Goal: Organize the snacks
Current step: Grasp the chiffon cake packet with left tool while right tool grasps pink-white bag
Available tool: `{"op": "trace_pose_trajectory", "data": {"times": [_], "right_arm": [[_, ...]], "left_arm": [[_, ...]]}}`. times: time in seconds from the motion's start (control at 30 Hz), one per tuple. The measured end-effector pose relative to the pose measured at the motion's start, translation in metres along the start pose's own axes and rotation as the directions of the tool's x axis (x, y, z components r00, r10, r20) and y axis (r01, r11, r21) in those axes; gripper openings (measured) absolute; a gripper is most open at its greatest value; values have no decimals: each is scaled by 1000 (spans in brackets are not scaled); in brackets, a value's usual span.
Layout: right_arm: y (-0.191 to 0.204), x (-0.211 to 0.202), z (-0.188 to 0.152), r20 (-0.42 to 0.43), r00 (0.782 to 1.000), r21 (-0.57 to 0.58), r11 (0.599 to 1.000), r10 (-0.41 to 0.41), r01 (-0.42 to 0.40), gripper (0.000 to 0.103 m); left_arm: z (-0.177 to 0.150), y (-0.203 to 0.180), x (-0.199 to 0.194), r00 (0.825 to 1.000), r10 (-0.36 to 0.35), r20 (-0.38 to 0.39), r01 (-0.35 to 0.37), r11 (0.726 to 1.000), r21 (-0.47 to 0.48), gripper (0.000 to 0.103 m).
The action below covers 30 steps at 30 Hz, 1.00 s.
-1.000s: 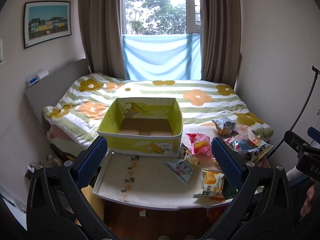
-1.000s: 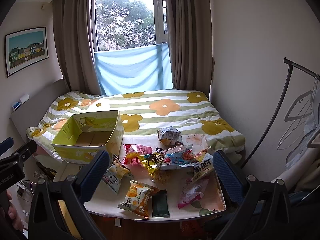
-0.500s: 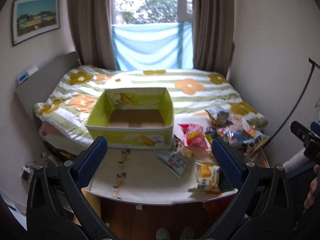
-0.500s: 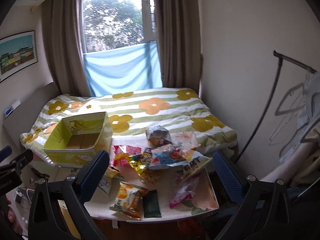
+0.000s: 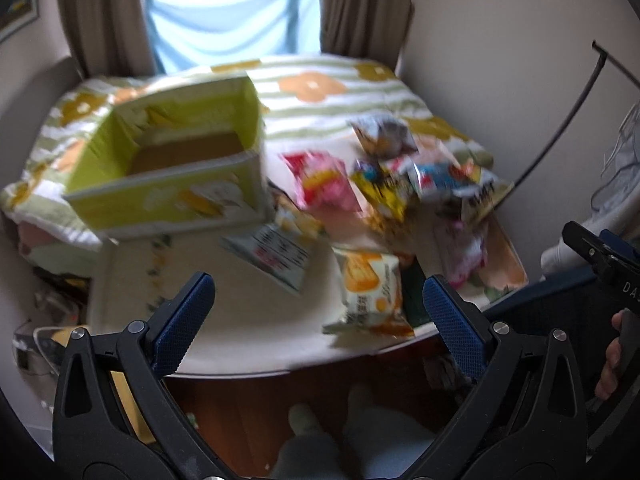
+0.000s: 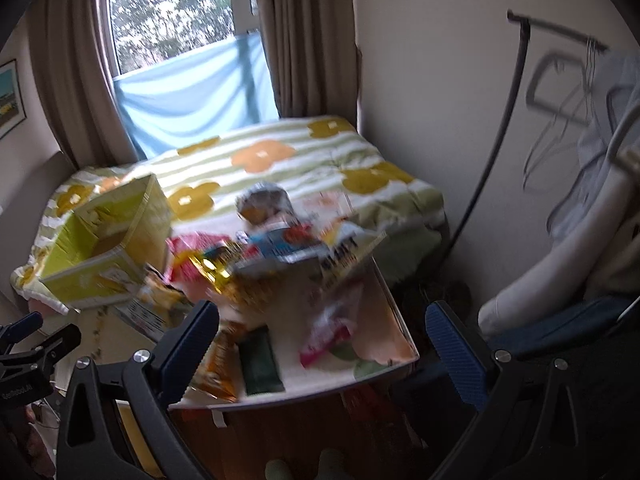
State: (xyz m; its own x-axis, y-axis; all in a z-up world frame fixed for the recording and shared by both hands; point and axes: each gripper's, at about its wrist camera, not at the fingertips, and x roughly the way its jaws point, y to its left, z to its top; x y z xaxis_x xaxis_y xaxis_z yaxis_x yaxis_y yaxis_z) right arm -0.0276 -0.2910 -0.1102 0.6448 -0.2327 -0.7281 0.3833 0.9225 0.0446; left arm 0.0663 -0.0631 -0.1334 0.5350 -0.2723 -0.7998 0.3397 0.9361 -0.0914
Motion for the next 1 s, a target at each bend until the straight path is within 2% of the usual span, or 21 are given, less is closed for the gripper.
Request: {"op": "trace_pose_trajectory", "data": {"times": [0.1, 0.3, 0.47, 0.63, 0.83, 0.93, 1.0], "right_arm": [[-9, 24, -6, -58, 998, 3, 1000, 4, -4, 103], [-17, 89, -15, -169, 983, -10, 997, 71, -74, 103], [-20, 146, -25, -252, 960, -19, 991, 120, -129, 103], [-17, 179, -32, -279, 950, -36, 986, 144, -160, 103], [-19, 196, -38, -265, 954, -33, 987, 142, -156, 103], [-15, 203, -36, -255, 958, -48, 988, 132, -149, 103], [-14, 205, -36, -256, 958, -55, 987, 133, -151, 103]], "left_arm": [[-6, -9, 23, 999, -19, -42, 18, 1000, -8, 103], [-17, -32, 80, 991, -37, -128, 32, 999, -42, 103], [-22, -50, 120, 985, -22, -172, 17, 999, -29, 103], [-25, -58, 154, 978, 23, -206, -28, 999, -20, 102], [-29, -55, 180, 968, 43, -247, -53, 998, -35, 85], [-31, -51, 184, 968, 20, -252, -35, 998, -54, 78], [-33, -51, 188, 965, -6, -262, -11, 998, -64, 68]]}}
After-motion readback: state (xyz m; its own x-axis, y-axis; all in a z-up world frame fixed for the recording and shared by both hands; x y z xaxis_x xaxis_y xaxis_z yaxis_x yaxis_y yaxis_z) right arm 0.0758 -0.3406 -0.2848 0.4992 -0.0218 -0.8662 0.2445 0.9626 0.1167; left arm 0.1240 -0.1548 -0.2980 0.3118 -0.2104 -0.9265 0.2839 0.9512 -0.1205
